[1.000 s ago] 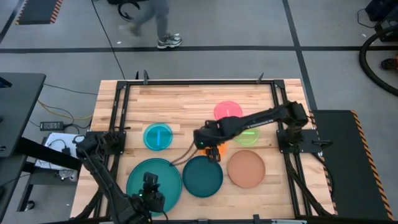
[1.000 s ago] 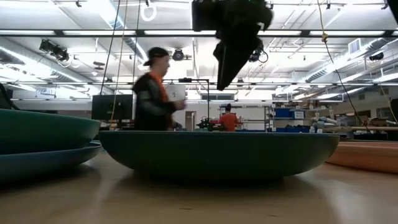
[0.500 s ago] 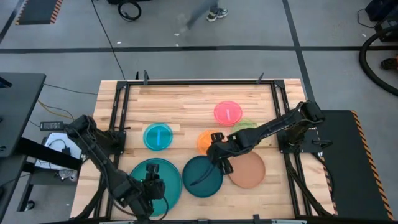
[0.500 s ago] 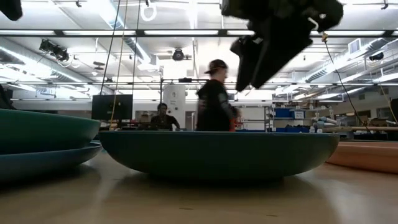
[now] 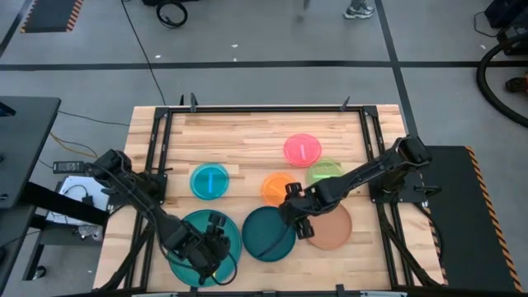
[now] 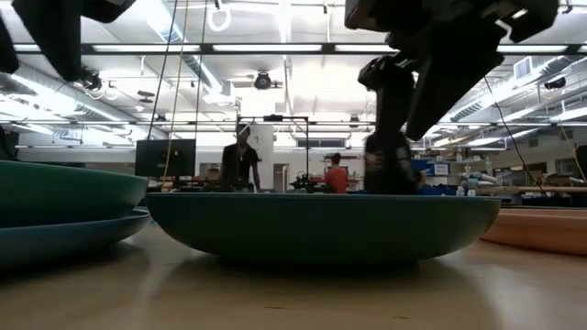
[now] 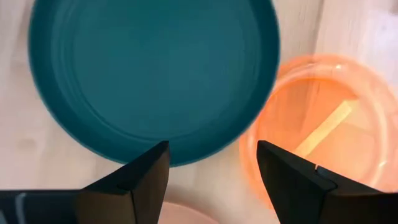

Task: Stack plastic plates
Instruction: Stack the dark green plate on top of the green plate

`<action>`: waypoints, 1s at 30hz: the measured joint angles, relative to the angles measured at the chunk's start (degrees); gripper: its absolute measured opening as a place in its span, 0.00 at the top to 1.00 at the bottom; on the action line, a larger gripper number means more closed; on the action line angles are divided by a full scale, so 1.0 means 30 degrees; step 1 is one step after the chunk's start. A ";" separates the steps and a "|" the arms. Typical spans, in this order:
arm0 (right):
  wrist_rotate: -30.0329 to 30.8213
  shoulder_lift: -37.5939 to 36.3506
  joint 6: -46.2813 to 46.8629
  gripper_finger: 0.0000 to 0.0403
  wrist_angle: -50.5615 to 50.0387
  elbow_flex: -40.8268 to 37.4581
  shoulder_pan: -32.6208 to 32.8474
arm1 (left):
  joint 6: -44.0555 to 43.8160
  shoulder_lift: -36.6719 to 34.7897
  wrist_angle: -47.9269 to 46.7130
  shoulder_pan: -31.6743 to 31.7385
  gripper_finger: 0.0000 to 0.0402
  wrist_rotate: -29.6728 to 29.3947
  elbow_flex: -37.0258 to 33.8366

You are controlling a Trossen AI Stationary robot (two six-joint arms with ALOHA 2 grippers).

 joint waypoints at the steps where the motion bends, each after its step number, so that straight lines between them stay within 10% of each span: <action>1: 0.0006 0.0007 0.0636 0.38 0.0005 0.0001 0.0075 | 0.0241 0.0000 -0.0104 0.0108 0.65 0.0014 -0.0062; 14: -0.0206 0.0036 1.1037 0.38 -0.1151 -0.0480 0.0171 | 0.2628 0.0000 0.1015 0.2417 0.65 -0.0255 -0.0938; 30: -0.1138 0.0044 1.3408 0.38 -0.2424 -0.1878 0.0215 | 0.3595 0.0000 0.4117 0.3909 0.65 -0.0255 -0.0931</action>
